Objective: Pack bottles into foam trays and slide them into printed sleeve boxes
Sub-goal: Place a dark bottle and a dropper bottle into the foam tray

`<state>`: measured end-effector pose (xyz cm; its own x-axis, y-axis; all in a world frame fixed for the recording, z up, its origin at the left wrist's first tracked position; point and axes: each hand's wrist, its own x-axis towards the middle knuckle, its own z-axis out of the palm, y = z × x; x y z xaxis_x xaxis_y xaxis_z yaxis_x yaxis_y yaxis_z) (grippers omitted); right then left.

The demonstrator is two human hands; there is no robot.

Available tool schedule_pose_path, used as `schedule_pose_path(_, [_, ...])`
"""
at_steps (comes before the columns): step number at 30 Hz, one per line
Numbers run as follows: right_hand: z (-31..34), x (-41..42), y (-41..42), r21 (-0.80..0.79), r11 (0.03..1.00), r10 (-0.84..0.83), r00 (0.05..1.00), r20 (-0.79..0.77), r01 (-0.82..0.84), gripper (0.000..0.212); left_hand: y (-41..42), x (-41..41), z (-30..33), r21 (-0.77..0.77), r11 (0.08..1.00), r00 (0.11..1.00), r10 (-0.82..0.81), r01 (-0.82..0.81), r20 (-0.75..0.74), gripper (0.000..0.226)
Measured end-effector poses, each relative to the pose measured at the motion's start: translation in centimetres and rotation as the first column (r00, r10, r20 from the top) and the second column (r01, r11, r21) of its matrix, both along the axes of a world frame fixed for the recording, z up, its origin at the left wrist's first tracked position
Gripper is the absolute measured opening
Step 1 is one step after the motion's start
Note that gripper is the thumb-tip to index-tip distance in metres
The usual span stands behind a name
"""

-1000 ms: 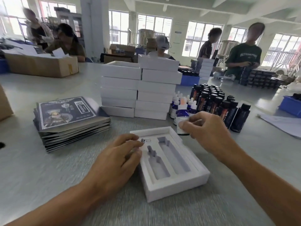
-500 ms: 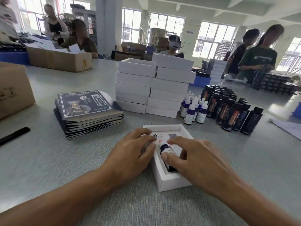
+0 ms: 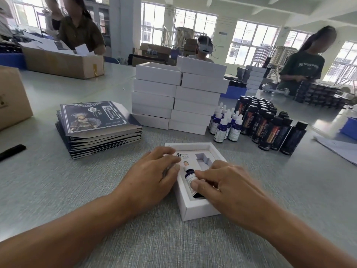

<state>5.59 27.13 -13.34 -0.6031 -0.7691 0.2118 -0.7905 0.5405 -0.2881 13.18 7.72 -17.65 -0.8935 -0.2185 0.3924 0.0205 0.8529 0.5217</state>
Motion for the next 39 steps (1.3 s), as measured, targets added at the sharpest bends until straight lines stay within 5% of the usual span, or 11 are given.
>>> schedule_pose_path(9, [0.1,0.5,-0.4,0.108,0.994,0.033,0.996,-0.085,-0.024,0.045,0.9,0.9,0.3,-0.035,0.999,0.996,-0.044,0.042,-0.073,0.045])
schedule_pose_path(12, [-0.2,-0.2,-0.5,0.109,0.991,0.078,0.996,-0.053,-0.071,0.039,1.6,1.5,0.3,-0.022,0.987,0.987,-0.156,0.157,0.04,0.052])
schedule_pose_path(15, [-0.4,-1.4,0.5,0.025,0.993,0.115,0.993,0.026,-0.116,0.033,1.7,1.4,0.3,-0.084,0.972,0.968,-0.206,0.22,0.142,0.058])
schedule_pose_path(18, [-0.5,-2.4,2.1,-0.221,0.973,0.079,0.996,0.041,-0.068,0.026,2.1,1.2,0.5,-0.112,0.961,0.96,-0.234,0.252,0.157,0.066])
schedule_pose_path(21, [-0.4,-4.2,2.9,-0.421,0.903,-0.076,0.997,0.033,0.083,0.022,2.7,0.4,0.1,-0.145,0.949,0.958,-0.27,0.281,0.096,0.074])
schedule_pose_path(25, [-0.2,-7.7,4.3,-0.485,0.793,-0.271,0.927,0.259,0.368,0.014,4.4,-1.6,1.3,-0.177,0.952,0.955,-0.213,0.25,0.206,0.086])
schedule_pose_path(32, [-0.7,-15.0,9.6,-0.416,0.403,-0.359,0.559,0.747,0.815,0.003,8.7,-5.8,1.3,-0.159,0.944,0.954,-0.271,0.289,0.126,0.089])
schedule_pose_path(37, [-1.6,-20.6,11.4,-0.45,0.254,-0.524,0.513,0.68,0.856,0.003,8.7,-7.1,0.5,-0.226,0.928,0.954,-0.274,0.295,0.12,0.084])
schedule_pose_path(39, [-2.0,-22.3,11.7,-0.409,0.267,-0.619,0.48,0.621,0.873,0.049,8.6,-7.6,0.5,-0.239,0.921,0.951,-0.296,0.308,0.086,0.08])
